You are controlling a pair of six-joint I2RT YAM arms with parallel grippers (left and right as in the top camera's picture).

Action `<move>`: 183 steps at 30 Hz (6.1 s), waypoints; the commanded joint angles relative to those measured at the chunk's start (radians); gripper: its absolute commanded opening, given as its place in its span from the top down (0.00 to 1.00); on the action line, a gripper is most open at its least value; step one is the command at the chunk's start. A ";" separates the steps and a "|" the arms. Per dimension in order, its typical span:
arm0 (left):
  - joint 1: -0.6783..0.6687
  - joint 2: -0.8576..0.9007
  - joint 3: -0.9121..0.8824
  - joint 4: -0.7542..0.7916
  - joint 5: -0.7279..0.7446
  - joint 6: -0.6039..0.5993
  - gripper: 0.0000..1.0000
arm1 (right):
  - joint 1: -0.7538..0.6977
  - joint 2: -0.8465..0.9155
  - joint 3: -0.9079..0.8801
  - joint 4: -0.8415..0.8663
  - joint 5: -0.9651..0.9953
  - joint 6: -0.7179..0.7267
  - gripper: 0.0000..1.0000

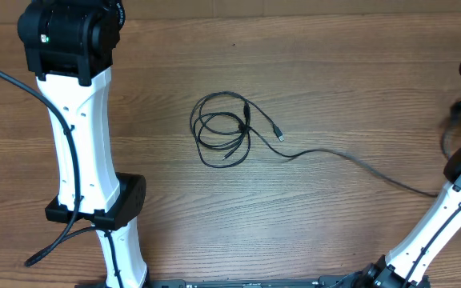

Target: Untangle cables

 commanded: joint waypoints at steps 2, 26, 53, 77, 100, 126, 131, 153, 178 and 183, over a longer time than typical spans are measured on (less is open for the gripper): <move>-0.009 -0.019 0.002 0.022 0.013 -0.025 0.00 | 0.032 -0.107 0.029 0.043 -0.144 -0.075 0.00; -0.007 -0.019 0.002 0.004 -0.102 0.007 0.00 | 0.500 -0.396 -0.079 -0.198 0.112 0.134 0.00; 0.033 -0.019 0.002 0.074 -0.127 0.105 0.00 | 0.525 -0.967 -1.376 0.330 -0.088 1.463 0.00; 0.060 -0.019 0.002 0.070 -0.126 0.140 0.00 | 0.281 -0.954 -1.469 0.510 0.003 1.363 0.00; 0.057 -0.019 0.002 0.066 -0.054 0.133 0.00 | 0.281 -0.912 -1.531 0.801 -0.085 1.098 0.96; -0.013 -0.019 0.002 0.079 0.173 0.012 0.00 | 0.094 -0.912 -1.064 1.310 -0.095 0.467 0.96; -0.036 -0.019 0.002 0.101 0.173 -0.048 0.01 | 0.040 -0.912 -1.024 1.313 -0.085 0.442 0.96; -0.101 -0.019 0.002 0.163 0.172 -0.135 0.00 | 0.017 -0.491 -0.967 1.472 -0.089 0.390 0.96; -0.099 -0.019 0.002 0.090 0.046 -0.124 0.01 | 0.054 -0.850 -0.640 0.486 -0.065 0.316 0.00; -0.092 -0.019 0.002 0.093 0.019 -0.125 0.00 | 0.096 -0.900 -0.640 0.257 -0.011 0.328 0.00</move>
